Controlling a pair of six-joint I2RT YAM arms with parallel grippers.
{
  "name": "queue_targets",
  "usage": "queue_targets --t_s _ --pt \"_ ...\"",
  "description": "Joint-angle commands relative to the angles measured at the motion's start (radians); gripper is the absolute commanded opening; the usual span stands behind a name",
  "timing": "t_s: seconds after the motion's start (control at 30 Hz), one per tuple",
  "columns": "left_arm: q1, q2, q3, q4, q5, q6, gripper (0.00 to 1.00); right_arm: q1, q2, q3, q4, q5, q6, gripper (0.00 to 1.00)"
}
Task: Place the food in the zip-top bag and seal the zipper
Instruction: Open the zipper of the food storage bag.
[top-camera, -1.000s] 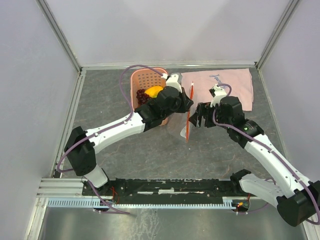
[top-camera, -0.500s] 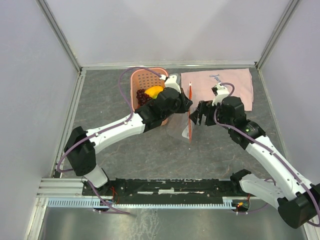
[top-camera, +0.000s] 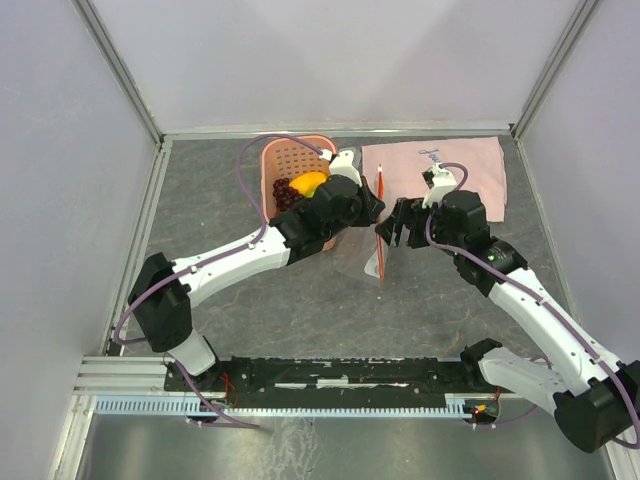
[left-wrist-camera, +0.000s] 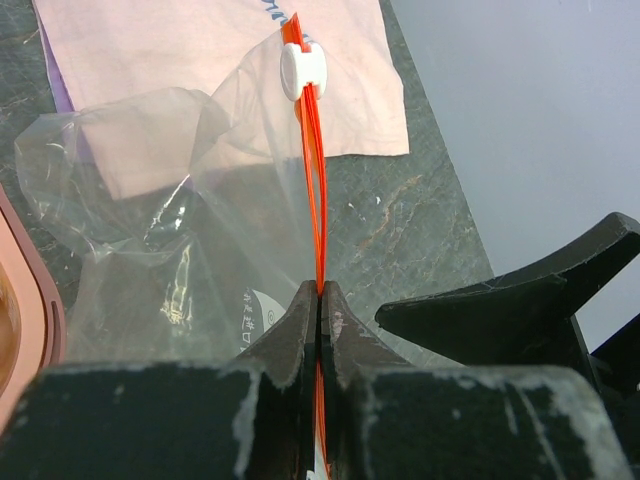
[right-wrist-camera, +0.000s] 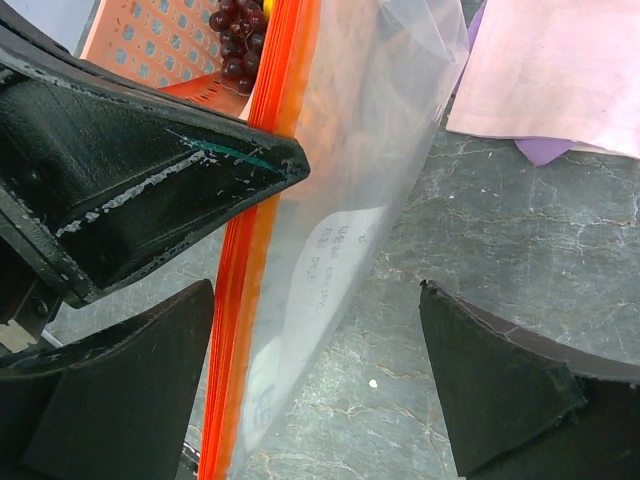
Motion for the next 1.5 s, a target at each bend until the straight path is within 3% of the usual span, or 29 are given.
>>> queue_targets --t_s 0.0,0.3,1.03,1.13,1.23,1.4,1.47 --pt "-0.004 -0.031 0.005 0.058 -0.028 -0.043 0.03 0.004 0.003 0.014 0.044 0.016 0.005 0.91" --pt "-0.005 -0.032 0.003 0.058 -0.029 -0.044 0.03 0.005 0.004 -0.002 0.013 0.066 -0.018 0.88" --pt "-0.009 -0.002 0.028 0.039 -0.035 -0.068 0.03 0.05 0.022 -0.016 -0.002 0.128 -0.14 0.63" --pt "-0.009 0.001 0.034 0.031 -0.035 -0.067 0.03 0.054 0.026 -0.018 0.0 0.134 -0.143 0.54" --pt "-0.009 -0.005 0.04 0.011 -0.044 -0.059 0.06 0.056 0.023 -0.004 -0.017 0.153 -0.153 0.37" --pt "-0.009 -0.036 0.025 0.001 -0.056 -0.043 0.25 0.057 0.009 0.034 -0.05 0.172 -0.171 0.04" --pt "-0.008 -0.049 0.02 0.001 -0.044 -0.038 0.33 0.058 0.007 0.049 -0.063 0.175 -0.177 0.02"
